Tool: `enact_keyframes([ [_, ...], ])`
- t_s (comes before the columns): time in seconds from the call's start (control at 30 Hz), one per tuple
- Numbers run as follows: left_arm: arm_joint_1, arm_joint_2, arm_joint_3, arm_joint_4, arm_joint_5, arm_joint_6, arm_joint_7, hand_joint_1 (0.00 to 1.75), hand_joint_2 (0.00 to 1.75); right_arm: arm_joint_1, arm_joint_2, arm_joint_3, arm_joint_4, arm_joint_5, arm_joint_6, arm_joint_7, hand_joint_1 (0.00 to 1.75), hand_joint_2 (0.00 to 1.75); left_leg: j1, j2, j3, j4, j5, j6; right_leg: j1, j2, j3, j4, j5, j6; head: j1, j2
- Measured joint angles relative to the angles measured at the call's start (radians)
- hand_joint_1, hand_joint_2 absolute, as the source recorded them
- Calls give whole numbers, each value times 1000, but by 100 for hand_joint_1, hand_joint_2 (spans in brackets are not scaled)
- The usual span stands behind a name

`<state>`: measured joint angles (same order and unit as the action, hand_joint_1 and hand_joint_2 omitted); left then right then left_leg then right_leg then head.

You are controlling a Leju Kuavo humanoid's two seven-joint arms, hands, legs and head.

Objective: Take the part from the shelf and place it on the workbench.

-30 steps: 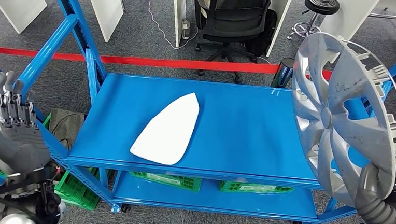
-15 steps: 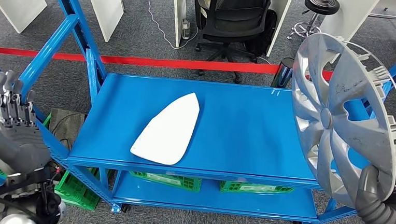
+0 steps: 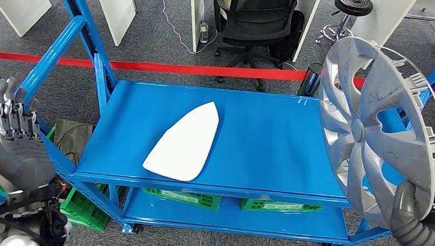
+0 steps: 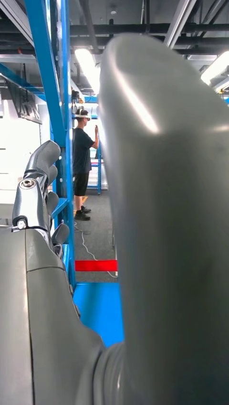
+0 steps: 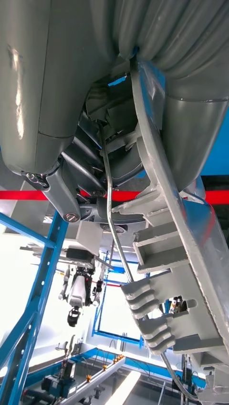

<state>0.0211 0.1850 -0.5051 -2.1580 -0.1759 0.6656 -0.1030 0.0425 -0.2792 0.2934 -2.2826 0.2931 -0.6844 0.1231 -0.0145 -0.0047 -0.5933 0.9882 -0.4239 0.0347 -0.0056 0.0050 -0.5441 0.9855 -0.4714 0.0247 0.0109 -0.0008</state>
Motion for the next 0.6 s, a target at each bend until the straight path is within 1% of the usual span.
enact_keyframes([
  [0.6,-4,0,-5,1,7,-16,3,0,0,24,0,-23,-10,-1,0,6,175,175,0,0,0,0,0,0,0,0,0,0,0,0,0,0],
])
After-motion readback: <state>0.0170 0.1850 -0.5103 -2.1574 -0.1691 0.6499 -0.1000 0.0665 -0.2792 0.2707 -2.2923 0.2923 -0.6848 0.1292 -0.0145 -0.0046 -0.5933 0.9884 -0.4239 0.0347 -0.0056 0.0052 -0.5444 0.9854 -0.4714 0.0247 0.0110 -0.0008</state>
